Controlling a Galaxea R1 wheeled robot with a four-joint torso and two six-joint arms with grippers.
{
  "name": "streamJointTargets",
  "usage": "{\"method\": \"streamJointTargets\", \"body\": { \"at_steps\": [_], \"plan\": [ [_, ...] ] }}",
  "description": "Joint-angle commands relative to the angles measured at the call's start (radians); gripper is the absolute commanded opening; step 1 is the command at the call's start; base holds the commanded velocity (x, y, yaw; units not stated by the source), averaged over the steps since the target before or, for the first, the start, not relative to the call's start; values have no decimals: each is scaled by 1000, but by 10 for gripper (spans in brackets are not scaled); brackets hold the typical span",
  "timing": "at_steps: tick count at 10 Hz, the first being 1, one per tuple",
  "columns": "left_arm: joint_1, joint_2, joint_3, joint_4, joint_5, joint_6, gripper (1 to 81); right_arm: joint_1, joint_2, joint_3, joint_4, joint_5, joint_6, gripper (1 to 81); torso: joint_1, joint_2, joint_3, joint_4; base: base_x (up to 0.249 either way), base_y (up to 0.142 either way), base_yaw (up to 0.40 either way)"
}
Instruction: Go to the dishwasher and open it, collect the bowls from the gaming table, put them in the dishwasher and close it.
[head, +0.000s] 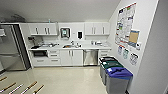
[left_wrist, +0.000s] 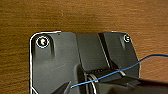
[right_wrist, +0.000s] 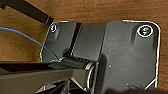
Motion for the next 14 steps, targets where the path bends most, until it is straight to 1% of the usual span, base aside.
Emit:
{"method": "streamJointTargets", "body": {
  "at_steps": [1, 14],
  "plan": [
    [-59, -14, 6, 6, 46, 4, 811, 51, -8, 9, 1, -48, -3, 811, 0, 0, 0, 0, 125, 0, 0],
    [-58, -19, 6, 6, 47, 4, 811, 54, -3, 6, 0, -48, -3, 811, 0, 0, 0, 0, 125, 0, 0]
  ]
}}
